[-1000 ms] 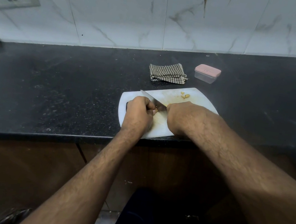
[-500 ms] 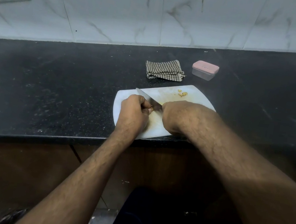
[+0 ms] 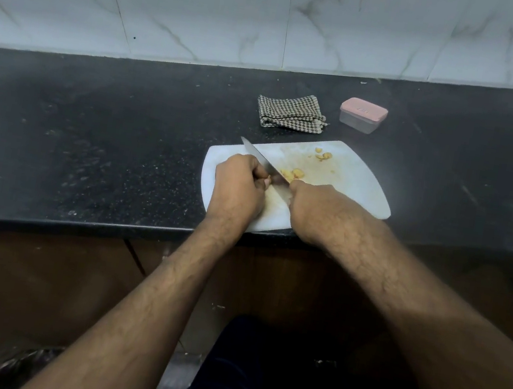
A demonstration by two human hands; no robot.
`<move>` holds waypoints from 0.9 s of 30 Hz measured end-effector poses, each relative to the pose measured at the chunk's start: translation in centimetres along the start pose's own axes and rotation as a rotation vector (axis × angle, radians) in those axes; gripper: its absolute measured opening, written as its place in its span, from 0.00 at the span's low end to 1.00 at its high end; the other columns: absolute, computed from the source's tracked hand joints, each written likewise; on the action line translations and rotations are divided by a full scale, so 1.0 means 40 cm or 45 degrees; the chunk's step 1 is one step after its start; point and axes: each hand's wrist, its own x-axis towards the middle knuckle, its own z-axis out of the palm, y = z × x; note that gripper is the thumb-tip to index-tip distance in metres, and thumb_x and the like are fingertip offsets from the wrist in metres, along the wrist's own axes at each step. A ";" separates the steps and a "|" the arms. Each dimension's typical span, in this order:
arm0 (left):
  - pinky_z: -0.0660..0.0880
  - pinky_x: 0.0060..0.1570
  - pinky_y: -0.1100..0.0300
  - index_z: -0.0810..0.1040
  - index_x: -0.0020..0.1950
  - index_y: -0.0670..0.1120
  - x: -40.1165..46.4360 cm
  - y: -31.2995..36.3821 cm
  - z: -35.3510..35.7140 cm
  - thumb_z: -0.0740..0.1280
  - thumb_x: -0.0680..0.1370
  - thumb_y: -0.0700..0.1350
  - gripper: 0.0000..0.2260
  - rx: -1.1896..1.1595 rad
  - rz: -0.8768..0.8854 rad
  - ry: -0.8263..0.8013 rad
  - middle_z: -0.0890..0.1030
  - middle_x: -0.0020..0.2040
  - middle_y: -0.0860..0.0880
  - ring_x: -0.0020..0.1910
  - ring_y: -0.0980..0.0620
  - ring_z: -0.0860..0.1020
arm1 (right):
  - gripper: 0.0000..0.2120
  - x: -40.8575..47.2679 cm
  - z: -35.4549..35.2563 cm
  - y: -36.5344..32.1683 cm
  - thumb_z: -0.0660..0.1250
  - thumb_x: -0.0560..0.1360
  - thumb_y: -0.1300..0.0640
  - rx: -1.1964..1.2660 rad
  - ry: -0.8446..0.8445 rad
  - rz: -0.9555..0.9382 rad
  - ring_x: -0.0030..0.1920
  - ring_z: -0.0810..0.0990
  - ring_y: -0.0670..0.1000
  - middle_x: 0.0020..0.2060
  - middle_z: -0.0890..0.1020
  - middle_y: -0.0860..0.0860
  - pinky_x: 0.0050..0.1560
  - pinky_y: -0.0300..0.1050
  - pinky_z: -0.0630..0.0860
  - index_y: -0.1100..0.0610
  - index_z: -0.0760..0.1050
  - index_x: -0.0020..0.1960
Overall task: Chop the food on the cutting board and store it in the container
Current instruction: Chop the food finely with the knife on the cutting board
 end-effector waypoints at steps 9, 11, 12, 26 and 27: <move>0.68 0.34 0.74 0.79 0.38 0.49 -0.012 0.017 -0.011 0.71 0.79 0.38 0.11 -0.043 -0.055 0.011 0.81 0.41 0.53 0.39 0.60 0.77 | 0.14 -0.033 -0.018 0.005 0.56 0.84 0.54 0.152 0.035 0.020 0.49 0.74 0.53 0.47 0.72 0.52 0.47 0.49 0.73 0.50 0.68 0.69; 0.68 0.35 0.75 0.79 0.39 0.48 -0.012 0.017 -0.013 0.71 0.79 0.38 0.10 -0.054 -0.057 0.009 0.82 0.42 0.52 0.40 0.60 0.77 | 0.13 -0.045 -0.016 0.012 0.55 0.84 0.53 0.169 0.072 0.008 0.47 0.74 0.52 0.44 0.72 0.51 0.45 0.49 0.73 0.50 0.69 0.67; 0.68 0.35 0.75 0.79 0.40 0.47 -0.012 0.017 -0.012 0.71 0.79 0.38 0.09 -0.058 -0.057 0.006 0.82 0.42 0.52 0.40 0.60 0.77 | 0.12 -0.052 -0.013 0.014 0.55 0.84 0.53 0.173 0.088 0.005 0.45 0.73 0.52 0.41 0.70 0.50 0.45 0.48 0.72 0.51 0.69 0.67; 0.69 0.34 0.79 0.81 0.45 0.42 -0.006 0.005 -0.002 0.69 0.80 0.35 0.05 -0.122 -0.087 0.005 0.80 0.41 0.55 0.38 0.66 0.76 | 0.14 -0.074 -0.024 0.010 0.56 0.84 0.55 0.112 0.126 -0.012 0.46 0.72 0.53 0.39 0.67 0.50 0.43 0.49 0.69 0.51 0.67 0.69; 0.69 0.34 0.79 0.81 0.45 0.42 -0.006 0.003 -0.001 0.69 0.80 0.34 0.05 -0.124 -0.091 0.008 0.80 0.42 0.55 0.39 0.65 0.77 | 0.14 -0.074 -0.023 0.007 0.56 0.84 0.56 0.105 0.119 -0.009 0.47 0.72 0.53 0.39 0.67 0.50 0.43 0.49 0.70 0.51 0.67 0.69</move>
